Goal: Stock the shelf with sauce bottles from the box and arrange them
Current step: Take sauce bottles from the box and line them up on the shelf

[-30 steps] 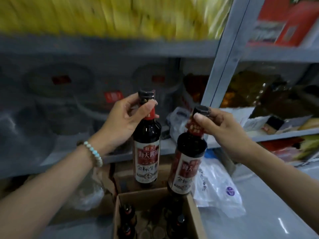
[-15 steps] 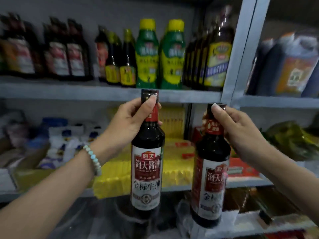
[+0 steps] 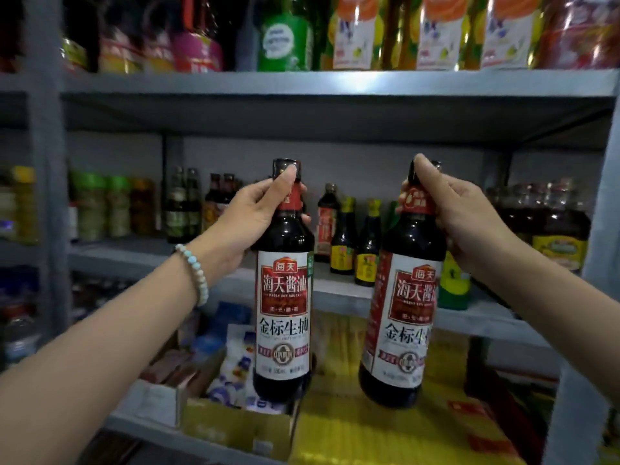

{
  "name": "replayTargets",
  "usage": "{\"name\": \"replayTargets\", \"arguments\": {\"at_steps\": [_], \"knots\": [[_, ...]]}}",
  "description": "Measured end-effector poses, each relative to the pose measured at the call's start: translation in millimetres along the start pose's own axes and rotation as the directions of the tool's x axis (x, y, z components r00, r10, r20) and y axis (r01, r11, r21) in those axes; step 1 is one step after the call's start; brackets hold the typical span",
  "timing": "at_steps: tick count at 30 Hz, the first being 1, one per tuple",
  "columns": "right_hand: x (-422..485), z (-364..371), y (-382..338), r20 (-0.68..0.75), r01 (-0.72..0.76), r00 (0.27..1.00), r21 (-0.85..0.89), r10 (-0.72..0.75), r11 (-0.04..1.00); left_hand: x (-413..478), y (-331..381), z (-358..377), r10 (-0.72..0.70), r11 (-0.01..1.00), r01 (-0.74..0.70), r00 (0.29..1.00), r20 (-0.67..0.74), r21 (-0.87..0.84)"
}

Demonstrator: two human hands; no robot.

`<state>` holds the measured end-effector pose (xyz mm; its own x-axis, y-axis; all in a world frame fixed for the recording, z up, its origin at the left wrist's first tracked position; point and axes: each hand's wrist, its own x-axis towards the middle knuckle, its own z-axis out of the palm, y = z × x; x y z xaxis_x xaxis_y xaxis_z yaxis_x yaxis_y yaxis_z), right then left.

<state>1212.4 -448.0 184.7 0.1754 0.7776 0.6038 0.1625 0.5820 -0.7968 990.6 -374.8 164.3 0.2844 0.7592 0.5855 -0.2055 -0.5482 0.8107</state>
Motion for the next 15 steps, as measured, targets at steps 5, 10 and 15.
{"name": "replayTargets", "arguments": {"at_steps": [5, 10, 15], "knots": [[41, 64, 1, -0.005, 0.006, 1.0, 0.022, -0.006, 1.0, 29, 5, -68, -0.013, 0.998, 0.015, 0.999, -0.039, 0.06], [86, 120, 11, -0.062, 0.028, 0.998, 0.019, -0.027, 0.999, 73, 6, -133, 0.014, 0.999, -0.013, 1.0, -0.018, 0.04], [131, 161, 20, -0.14, 0.049, 0.989, 0.042, -0.043, 0.998, 121, 1, -180, 0.041, 0.999, -0.042, 0.999, -0.026, -0.007]]}}
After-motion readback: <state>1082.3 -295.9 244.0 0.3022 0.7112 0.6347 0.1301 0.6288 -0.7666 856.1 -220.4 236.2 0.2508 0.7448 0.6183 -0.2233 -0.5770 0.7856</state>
